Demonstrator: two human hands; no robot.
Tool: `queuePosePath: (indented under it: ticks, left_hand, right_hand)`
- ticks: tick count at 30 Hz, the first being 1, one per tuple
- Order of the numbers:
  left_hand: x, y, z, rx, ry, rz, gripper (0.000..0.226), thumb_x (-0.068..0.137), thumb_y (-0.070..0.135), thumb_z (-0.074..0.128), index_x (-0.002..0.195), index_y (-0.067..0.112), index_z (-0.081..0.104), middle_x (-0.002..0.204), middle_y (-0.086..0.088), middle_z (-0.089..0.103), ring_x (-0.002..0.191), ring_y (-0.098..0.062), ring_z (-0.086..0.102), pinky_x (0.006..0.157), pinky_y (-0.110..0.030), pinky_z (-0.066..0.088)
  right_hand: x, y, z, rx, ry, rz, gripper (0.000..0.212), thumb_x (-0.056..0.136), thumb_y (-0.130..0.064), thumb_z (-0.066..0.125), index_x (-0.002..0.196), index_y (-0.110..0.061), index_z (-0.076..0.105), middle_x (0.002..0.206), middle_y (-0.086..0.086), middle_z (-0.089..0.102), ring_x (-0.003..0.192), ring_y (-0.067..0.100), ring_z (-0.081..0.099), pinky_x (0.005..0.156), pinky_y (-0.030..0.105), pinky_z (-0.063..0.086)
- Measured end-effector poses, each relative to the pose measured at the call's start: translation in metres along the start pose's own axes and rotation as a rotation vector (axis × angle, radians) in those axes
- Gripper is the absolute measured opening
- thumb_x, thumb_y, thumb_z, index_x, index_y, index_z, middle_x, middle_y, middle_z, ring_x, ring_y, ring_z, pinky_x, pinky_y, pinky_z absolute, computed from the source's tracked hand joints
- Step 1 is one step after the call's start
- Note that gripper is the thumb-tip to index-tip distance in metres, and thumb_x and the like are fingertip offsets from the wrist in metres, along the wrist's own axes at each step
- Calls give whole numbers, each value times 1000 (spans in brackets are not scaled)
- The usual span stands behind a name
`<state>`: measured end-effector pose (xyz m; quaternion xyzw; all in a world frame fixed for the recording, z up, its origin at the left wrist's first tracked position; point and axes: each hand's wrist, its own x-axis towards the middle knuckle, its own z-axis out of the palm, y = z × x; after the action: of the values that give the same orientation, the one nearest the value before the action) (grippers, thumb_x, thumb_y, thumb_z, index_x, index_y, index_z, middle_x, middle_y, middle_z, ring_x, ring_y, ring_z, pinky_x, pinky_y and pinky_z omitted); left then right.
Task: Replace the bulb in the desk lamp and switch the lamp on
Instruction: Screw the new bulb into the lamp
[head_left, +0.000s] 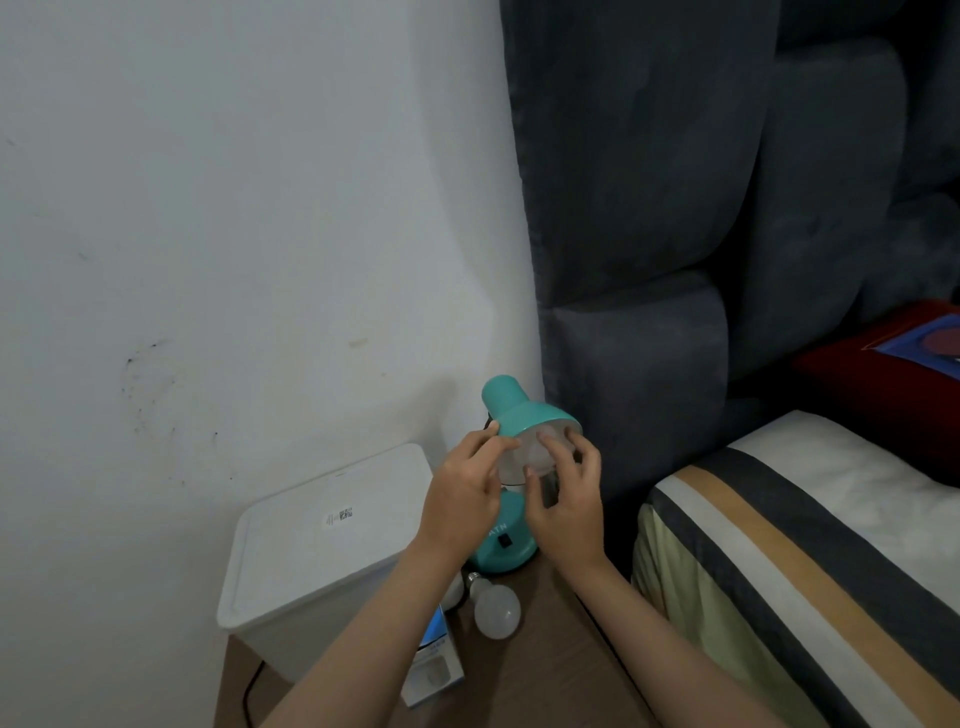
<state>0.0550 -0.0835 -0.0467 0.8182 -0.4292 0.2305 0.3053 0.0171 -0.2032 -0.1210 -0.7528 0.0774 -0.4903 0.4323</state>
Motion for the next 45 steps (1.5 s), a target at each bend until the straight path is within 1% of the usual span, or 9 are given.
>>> queuePosePath:
  ticks: [4, 7, 13, 17, 23, 29, 33, 38, 45]
  left_hand:
    - [0, 0, 1, 10, 0, -5, 42, 77, -10, 59, 111, 15, 62, 115, -8, 61, 108, -17, 58, 90, -10, 41]
    - [0, 0, 1, 10, 1, -2, 42, 78, -10, 58, 111, 16, 62, 116, -8, 61, 109, -17, 57, 90, -8, 39]
    - [0, 1, 0, 1, 13, -8, 40, 78, -9, 58, 110, 14, 62, 116, -7, 61, 107, -16, 58, 88, -10, 42]
    - [-1, -1, 2, 5, 17, -12, 36, 80, -8, 58, 109, 12, 62, 117, -8, 61, 108, -17, 58, 90, -11, 41]
    - [-2, -2, 4, -9, 33, -5, 34, 79, -9, 58, 106, 11, 62, 116, -9, 61, 107, -18, 59, 89, -12, 43]
    - [-2, -4, 4, -27, 42, -15, 33, 80, -8, 56, 107, 10, 62, 117, -9, 61, 109, -18, 59, 88, -13, 43]
    - [-2, -4, 5, -57, 39, -9, 35, 80, -8, 56, 108, 11, 62, 117, -8, 60, 110, -18, 57, 89, -14, 45]
    - [-2, -5, 7, -242, 67, -79, 41, 79, -13, 53, 104, 19, 60, 110, -3, 55, 108, -15, 55, 75, -31, 55]
    - [-1, 2, 10, -333, 125, -151, 47, 75, -19, 50, 100, 19, 63, 101, -3, 53, 98, -5, 54, 69, -17, 50]
  right_hand:
    - [0, 5, -1, 25, -7, 3, 43, 84, -10, 68, 125, -11, 57, 120, 13, 51, 102, 18, 60, 85, 23, 55]
    - [0, 6, 2, 34, 10, 30, 46, 85, -17, 68, 128, -10, 54, 112, 10, 53, 85, 10, 62, 73, 25, 58]
    - [-4, 5, 8, 32, -1, 3, 51, 85, -12, 65, 133, -12, 47, 136, 13, 39, 116, 23, 55, 87, 30, 56]
    - [-4, 7, 9, 65, 6, 30, 48, 86, -8, 66, 130, -16, 49, 131, 12, 45, 114, 24, 57, 85, 35, 58]
    - [-2, 5, 11, 151, 53, 204, 48, 86, -24, 67, 127, -9, 46, 118, 7, 54, 96, 19, 64, 75, 41, 60]
    - [-4, 4, 15, 144, 28, 70, 55, 83, -5, 67, 131, -18, 45, 126, 8, 44, 109, 20, 58, 86, 34, 57]
    - [-5, 6, 15, 138, 59, 153, 51, 83, -16, 71, 128, -13, 49, 114, 7, 53, 89, 19, 65, 73, 38, 60]
    - [-3, 2, 16, 178, 64, 131, 57, 81, -15, 72, 130, -11, 43, 124, 4, 40, 104, 21, 60, 84, 33, 58]
    - [-1, 6, 12, 102, 30, 54, 53, 83, -7, 68, 130, -23, 48, 124, 7, 42, 105, 20, 59, 84, 35, 58]
